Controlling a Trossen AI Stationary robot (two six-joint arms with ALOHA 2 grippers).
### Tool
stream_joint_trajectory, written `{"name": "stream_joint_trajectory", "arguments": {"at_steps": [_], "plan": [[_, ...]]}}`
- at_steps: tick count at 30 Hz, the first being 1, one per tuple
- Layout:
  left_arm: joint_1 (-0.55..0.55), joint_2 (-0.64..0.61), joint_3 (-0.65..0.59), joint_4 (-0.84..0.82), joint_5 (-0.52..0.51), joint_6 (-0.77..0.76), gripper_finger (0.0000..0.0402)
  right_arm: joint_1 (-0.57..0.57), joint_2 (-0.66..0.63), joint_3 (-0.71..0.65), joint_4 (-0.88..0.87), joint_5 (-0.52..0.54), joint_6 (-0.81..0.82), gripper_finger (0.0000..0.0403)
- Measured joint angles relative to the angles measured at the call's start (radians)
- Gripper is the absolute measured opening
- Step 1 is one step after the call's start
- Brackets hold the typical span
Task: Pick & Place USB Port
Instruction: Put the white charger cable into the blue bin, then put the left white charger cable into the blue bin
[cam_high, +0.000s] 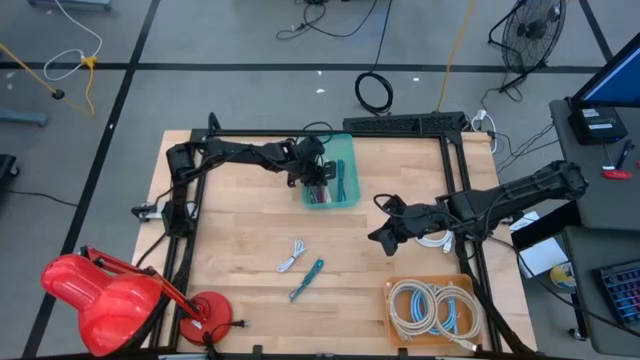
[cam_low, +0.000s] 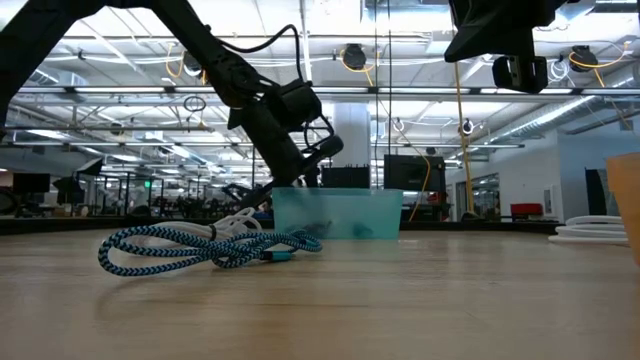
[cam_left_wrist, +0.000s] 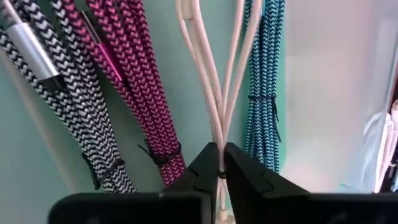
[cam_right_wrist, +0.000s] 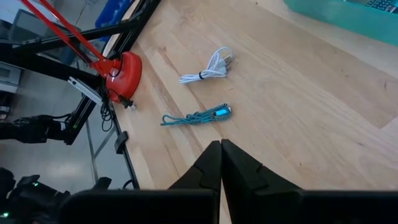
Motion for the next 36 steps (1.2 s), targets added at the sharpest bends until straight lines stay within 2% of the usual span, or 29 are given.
{"name": "stream_joint_trajectory", "arguments": {"at_steps": [7, 12, 16, 21, 25, 29, 36], "plan": [[0.027, -0.020, 0.000, -0.012, 0.039, 0.039, 0.0096, 0.001, 0.000, 0.000, 0.000, 0.000, -0.001, 0.0000], [0.037, -0.060, -0.001, -0.034, 0.025, 0.063, 0.0133, 0.001, 0.000, 0.000, 0.001, 0.000, -0.008, 0.0000], [0.041, -0.129, -0.001, -0.023, 0.020, 0.114, 0.0138, 0.001, 0.000, 0.000, 0.001, -0.001, -0.009, 0.0000], [0.002, -0.271, -0.001, -0.017, 0.024, 0.256, 0.0124, 0.000, 0.000, 0.000, 0.002, -0.001, -0.037, 0.0000], [-0.115, -0.397, 0.000, -0.067, 0.012, 0.340, 0.0110, -0.011, 0.000, 0.000, 0.003, -0.001, -0.060, 0.0000], [-0.288, -0.476, 0.000, -0.142, -0.085, 0.354, 0.0098, -0.014, 0.000, 0.000, 0.007, -0.001, -0.080, 0.0000], [-0.644, -0.466, 0.000, -0.345, -0.328, 0.184, 0.0093, -0.014, 0.000, 0.000, 0.010, -0.001, -0.103, 0.0003]]}}
